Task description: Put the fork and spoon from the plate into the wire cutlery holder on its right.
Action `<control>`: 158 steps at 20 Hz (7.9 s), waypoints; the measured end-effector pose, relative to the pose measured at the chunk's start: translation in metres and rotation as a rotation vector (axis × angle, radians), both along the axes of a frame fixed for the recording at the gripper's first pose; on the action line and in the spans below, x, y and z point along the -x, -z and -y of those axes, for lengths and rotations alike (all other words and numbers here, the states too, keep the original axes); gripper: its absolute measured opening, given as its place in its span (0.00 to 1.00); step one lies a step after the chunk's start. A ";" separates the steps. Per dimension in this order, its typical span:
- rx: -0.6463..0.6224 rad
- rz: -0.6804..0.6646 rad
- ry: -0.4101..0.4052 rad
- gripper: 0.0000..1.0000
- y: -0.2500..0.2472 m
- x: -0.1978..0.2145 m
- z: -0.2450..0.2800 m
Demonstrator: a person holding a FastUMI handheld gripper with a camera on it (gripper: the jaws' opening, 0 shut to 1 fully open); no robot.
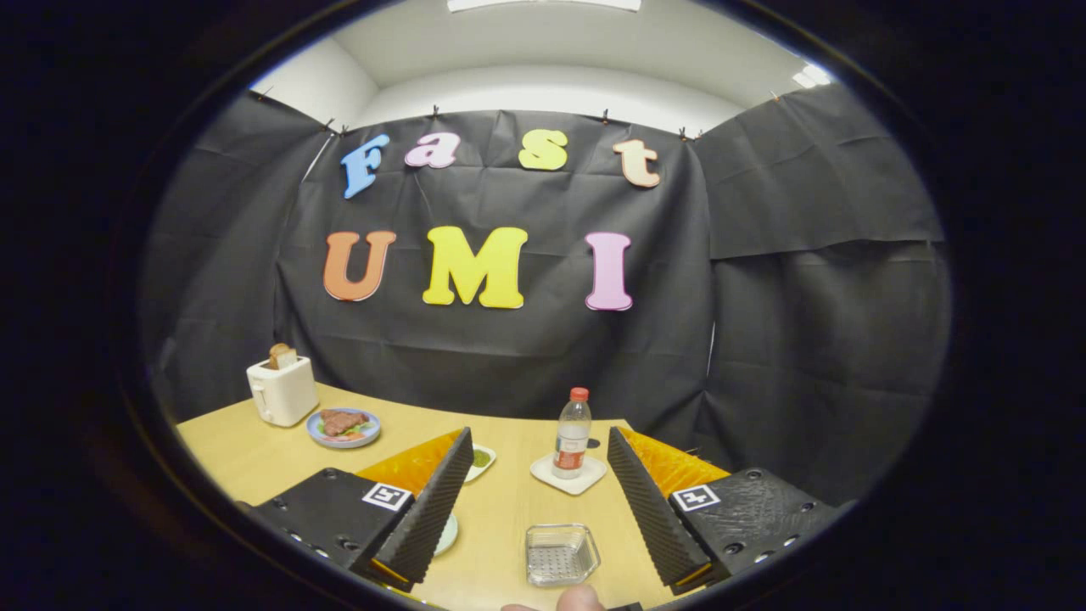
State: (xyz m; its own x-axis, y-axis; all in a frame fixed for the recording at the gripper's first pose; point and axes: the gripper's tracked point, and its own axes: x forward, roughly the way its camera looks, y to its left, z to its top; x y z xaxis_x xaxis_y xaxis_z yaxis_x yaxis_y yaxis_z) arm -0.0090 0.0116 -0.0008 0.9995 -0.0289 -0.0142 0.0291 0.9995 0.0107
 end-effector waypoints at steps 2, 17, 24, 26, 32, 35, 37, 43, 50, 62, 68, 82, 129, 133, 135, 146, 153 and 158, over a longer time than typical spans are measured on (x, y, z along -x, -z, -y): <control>-0.003 -0.025 -0.019 0.95 0.005 -0.003 -0.012; -0.069 -0.703 -0.224 0.96 0.101 0.011 -0.129; -0.058 -0.997 -0.188 0.94 0.183 0.031 -0.151; -0.083 -1.054 -0.183 0.93 0.204 0.033 -0.153; -0.138 -1.149 -0.166 0.79 0.236 0.035 -0.157; -0.158 -1.205 -0.175 0.67 0.243 0.041 -0.165; -0.175 -1.228 -0.175 0.45 0.251 0.046 -0.170; -0.186 -1.239 -0.197 0.02 0.243 0.044 -0.166; -0.234 -1.170 -0.243 0.02 0.187 0.042 -0.144; -0.249 -1.110 -0.032 0.02 0.125 0.067 0.023; -0.308 -1.195 -0.017 0.02 0.151 0.070 0.032; -0.314 -1.100 0.007 0.84 0.124 0.047 0.011; -0.210 -1.295 -0.282 0.00 0.187 0.071 -0.203; -0.252 -1.240 -0.262 0.00 0.146 0.077 -0.157; -0.267 -1.198 -0.239 0.00 0.127 0.082 -0.126; -0.302 -1.207 -0.022 0.00 0.116 0.097 0.036; -0.332 -1.295 -0.032 0.01 0.137 0.083 0.033; -0.345 -1.294 -0.002 0.04 0.136 0.075 0.034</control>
